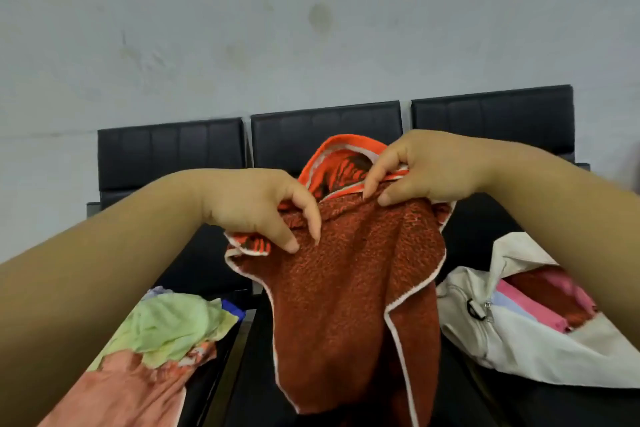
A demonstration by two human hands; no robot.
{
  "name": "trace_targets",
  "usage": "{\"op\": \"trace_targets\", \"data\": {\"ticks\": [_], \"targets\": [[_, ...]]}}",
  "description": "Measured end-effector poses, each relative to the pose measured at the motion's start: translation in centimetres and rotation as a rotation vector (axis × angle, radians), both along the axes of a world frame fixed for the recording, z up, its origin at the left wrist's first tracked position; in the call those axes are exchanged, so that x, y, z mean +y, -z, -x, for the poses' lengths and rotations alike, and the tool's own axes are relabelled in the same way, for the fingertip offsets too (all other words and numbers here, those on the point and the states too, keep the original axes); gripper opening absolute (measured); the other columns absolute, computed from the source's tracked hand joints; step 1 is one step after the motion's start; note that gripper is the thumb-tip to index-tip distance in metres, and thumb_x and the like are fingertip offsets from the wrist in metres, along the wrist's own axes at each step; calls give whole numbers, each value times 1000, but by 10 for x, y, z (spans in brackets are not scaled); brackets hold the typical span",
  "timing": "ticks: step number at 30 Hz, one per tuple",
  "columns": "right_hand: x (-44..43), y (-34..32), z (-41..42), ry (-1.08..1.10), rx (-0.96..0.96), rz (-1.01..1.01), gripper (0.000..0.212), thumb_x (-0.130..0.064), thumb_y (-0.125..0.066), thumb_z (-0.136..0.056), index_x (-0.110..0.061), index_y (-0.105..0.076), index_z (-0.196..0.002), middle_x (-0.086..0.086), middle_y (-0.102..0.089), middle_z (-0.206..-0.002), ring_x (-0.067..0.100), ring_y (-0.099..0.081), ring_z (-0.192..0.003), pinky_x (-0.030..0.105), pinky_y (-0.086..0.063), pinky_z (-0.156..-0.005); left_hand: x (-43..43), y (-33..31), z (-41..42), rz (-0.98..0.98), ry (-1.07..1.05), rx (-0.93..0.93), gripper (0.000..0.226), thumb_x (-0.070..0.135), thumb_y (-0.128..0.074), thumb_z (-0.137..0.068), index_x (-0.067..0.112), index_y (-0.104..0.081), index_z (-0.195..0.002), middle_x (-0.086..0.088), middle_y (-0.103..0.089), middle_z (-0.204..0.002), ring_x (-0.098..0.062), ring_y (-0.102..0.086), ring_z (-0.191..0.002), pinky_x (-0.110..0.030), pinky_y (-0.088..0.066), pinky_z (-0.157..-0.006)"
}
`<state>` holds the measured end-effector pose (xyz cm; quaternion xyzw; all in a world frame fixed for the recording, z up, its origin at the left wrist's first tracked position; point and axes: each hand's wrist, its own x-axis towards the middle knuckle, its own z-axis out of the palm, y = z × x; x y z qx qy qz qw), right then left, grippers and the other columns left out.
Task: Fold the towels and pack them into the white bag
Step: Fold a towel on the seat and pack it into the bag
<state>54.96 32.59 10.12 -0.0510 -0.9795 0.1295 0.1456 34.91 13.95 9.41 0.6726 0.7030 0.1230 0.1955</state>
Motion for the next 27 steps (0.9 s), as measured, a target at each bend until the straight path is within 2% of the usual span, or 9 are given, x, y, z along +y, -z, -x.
{"op": "trace_targets", "data": {"ticks": [3, 5, 11, 13, 15, 19, 22, 24, 27], "targets": [[-7, -4, -6, -93, 28, 230, 11, -12, -74, -91, -23, -77, -94, -31, -67, -80, -14, -62, -75, 2, -43, -62, 6, -7, 3, 5, -24, 238, 30, 15, -78, -87, 41, -77, -100, 29, -69, -103, 5, -64, -99, -12, -45, -92], [-10, 4, -1, -120, 69, 301, 14, -13, -72, -92, -26, -76, -90, -25, -70, -88, -9, -64, -85, 6, -45, -75, 10, -11, 11, -91, -56, 277, 36, 16, -76, -89, 47, -75, -105, 35, -65, -106, 8, -62, -101, -11, -43, -93], [-19, 29, 17, -247, 268, 952, 22, -3, -76, -80, -26, -77, -79, -5, -75, -87, 12, -73, -82, 24, -57, -71, 18, -12, 32, -278, -132, -218, 31, 4, -68, -93, 30, -78, -106, 7, -74, -116, -13, -70, -108, -27, -55, -95], [-20, 25, 10, -299, 185, 801, 21, -9, -82, -70, -26, -78, -81, -13, -74, -86, 3, -71, -81, 17, -54, -72, 19, -13, 31, -333, -161, -384, 25, 0, -66, -91, 19, -79, -99, 1, -76, -105, -15, -71, -96, -22, -57, -85], [-14, 22, 6, -239, 9, 372, 28, -11, -88, -72, -29, -79, -92, -25, -72, -92, -8, -67, -85, 6, -46, -74, 16, -17, 28, -347, -151, -448, 21, 8, -70, -83, 23, -81, -92, 2, -76, -98, -13, -71, -91, -21, -57, -80], [-3, 15, 11, -61, -146, -104, 26, -27, -86, -78, -44, -79, -96, -38, -66, -98, -13, -61, -95, 5, -40, -83, 6, -20, 11, -168, -33, -327, 31, 6, -79, -70, 17, -78, -98, 4, -77, -95, -12, -74, -87, -20, -56, -74], [8, 9, 11, -19, 8, -1, 19, -22, -81, -85, -40, -79, -88, -32, -69, -94, -12, -63, -91, 2, -39, -79, 5, -15, -2, 44, -9, -22, 34, 3, -83, -78, 21, -78, -106, 9, -77, -85, -17, -75, -77, -27, -57, -66], [10, 10, 7, -27, 70, 187, 17, -20, -75, -90, -36, -78, -88, -30, -70, -92, -11, -64, -86, 3, -40, -75, 6, -10, -4, 80, -22, 183, 30, 12, -82, -83, 30, -79, -106, 23, -74, -89, 2, -70, -80, -14, -52, -73], [7, 21, 6, -71, 65, 329, 13, -22, -70, -95, -34, -76, -93, -23, -70, -93, 9, -69, -84, 24, -53, -80, 11, -4, 1, -22, -99, 225, 27, 17, -78, -87, 41, -78, -100, 20, -74, -92, 2, -69, -83, -15, -52, -78]]}}
